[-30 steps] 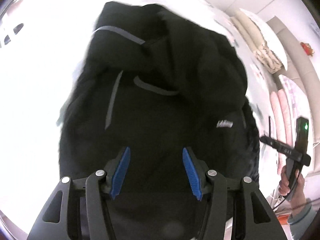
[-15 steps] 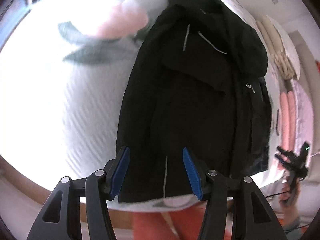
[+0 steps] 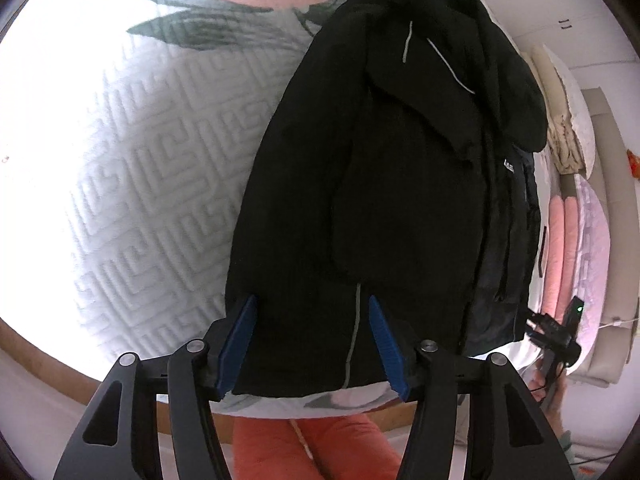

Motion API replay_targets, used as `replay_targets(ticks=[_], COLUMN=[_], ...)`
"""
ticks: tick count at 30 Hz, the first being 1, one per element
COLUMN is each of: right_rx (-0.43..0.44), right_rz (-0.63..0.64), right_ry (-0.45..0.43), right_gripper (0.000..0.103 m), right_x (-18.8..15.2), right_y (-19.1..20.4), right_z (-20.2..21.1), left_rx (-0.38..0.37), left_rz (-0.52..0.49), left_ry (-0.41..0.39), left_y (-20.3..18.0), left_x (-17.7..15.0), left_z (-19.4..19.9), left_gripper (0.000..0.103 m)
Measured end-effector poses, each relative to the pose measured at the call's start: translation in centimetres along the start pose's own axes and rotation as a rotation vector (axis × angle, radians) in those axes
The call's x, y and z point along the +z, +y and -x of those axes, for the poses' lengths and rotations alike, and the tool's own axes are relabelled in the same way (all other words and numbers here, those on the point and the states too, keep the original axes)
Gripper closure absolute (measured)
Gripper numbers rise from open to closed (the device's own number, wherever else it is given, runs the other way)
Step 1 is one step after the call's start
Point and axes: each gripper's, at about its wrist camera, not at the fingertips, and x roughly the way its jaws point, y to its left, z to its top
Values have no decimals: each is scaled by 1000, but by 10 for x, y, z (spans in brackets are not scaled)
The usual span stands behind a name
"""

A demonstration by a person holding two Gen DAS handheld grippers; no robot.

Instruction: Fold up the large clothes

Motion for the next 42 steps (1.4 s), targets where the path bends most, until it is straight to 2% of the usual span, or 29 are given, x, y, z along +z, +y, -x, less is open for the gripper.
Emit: replay_targets(ticks=[3, 6, 8, 12, 17, 21, 24, 26, 32, 33, 34, 35, 36, 37, 39, 42], right_rx=[37, 26, 33, 50, 50, 45, 9, -4, 3, -8, -19, -23, -23, -25, -24, -2], right_rz=[0, 28, 31, 36, 71, 65, 72, 76, 69, 70, 77, 86, 95, 98, 103, 103], right_ry=[20, 22, 23, 31, 37, 35, 29, 25, -3, -16, -33, -49, -60, -67, -80, -85], right_gripper=[30, 28, 27, 23, 23, 23, 23, 22, 23, 27, 38, 43, 59, 70, 82, 88], right_x=[-1, 0, 2, 6, 5, 2, 1, 0, -6, -10, -12, -15, -16, -19, -23, -24], right_y=[0, 4, 5, 7, 13, 25, 34, 38, 38, 38, 36, 37, 32, 33, 35, 37], right_z=[-7, -10, -13, -16, -21, -26, -29, -34, -39, -40, -39, -36, -29, -26, -21, -12], left_rx=[7, 7, 4, 11, -12, -28, -22, -30, 23, 41, 58, 37, 16, 7, -3, -72], left_rz=[-9, -8, 3, 2, -16, 10, 27, 14, -49, -59, -76, -92, -97, -104, -118, -107], left_ry=[2, 23, 48, 69, 87, 80, 60, 42, 20, 11, -3, -11, -22, -28, -42, -68], left_y=[-3, 0, 2, 4, 2, 7, 8, 3, -12, -14, -18, -23, -26, -28, -32, -36], left_x=[4, 7, 9, 9, 2, 3, 0, -4, -11, -11, -14, -17, -19, -18, -17, -13], left_z=[1, 0, -5, -9, -11, -19, -27, -28, -33, -32, -31, -30, -27, -25, -18, -1], left_gripper=[42, 41, 34, 34, 31, 29, 27, 24, 24, 28, 48, 64, 70, 83, 91, 92])
